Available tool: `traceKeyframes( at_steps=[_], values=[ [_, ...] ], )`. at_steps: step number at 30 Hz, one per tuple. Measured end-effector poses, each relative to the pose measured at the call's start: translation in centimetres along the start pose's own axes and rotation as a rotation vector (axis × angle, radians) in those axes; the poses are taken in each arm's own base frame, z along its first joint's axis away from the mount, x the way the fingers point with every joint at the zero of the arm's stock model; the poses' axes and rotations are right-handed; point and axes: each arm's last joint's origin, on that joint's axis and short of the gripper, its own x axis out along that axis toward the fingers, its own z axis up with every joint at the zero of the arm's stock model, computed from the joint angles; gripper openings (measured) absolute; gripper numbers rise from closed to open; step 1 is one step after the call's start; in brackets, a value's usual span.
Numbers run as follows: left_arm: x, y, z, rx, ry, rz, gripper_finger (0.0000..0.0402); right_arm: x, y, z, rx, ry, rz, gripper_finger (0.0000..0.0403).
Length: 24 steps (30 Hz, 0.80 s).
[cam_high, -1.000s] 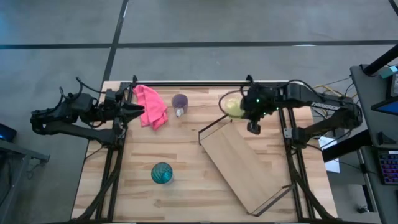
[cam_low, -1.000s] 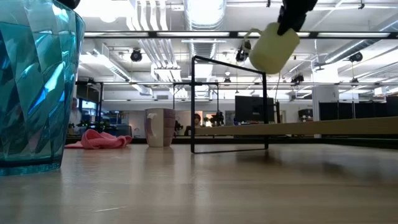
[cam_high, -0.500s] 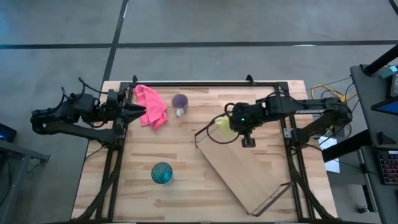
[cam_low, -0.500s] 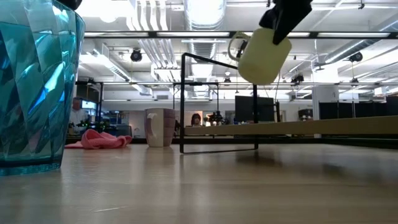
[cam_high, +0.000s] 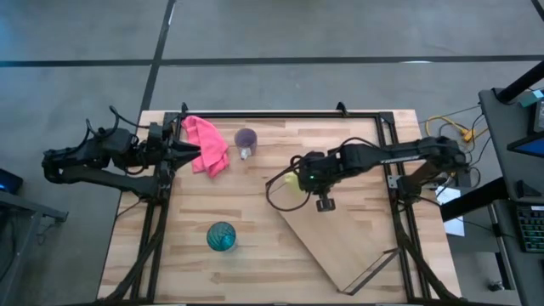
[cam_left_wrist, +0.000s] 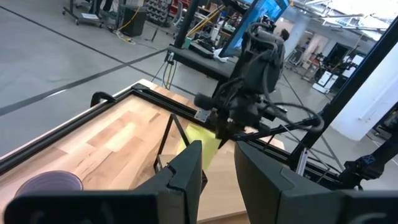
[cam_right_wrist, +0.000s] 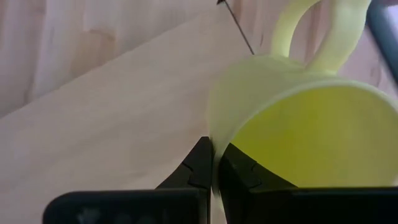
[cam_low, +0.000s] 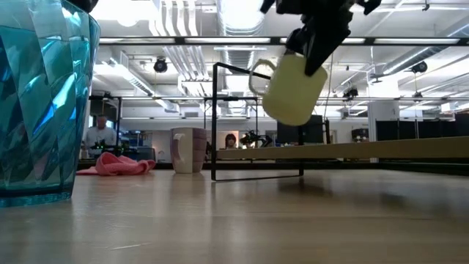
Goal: Stack small to large cups/mugs on shelf
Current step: Put the yellow mug on the shelf
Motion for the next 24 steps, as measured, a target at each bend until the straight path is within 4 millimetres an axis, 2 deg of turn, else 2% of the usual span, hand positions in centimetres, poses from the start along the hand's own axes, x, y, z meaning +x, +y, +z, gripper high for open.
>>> traceKeyframes(
  at_steps=[11, 24],
  values=[
    [0.6, -0.1, -0.2, 0.006, 0.021, 0.009, 0.0082, 3.6, 0.2, 0.7, -0.031, 0.081, 0.059, 0.0009],
    [0.8, -0.1, -0.2, 0.008, 0.031, 0.013, 0.0082, 3.7, 0.1, 1.0, 0.000, 0.085, 0.058, 0.0013]
  ],
)
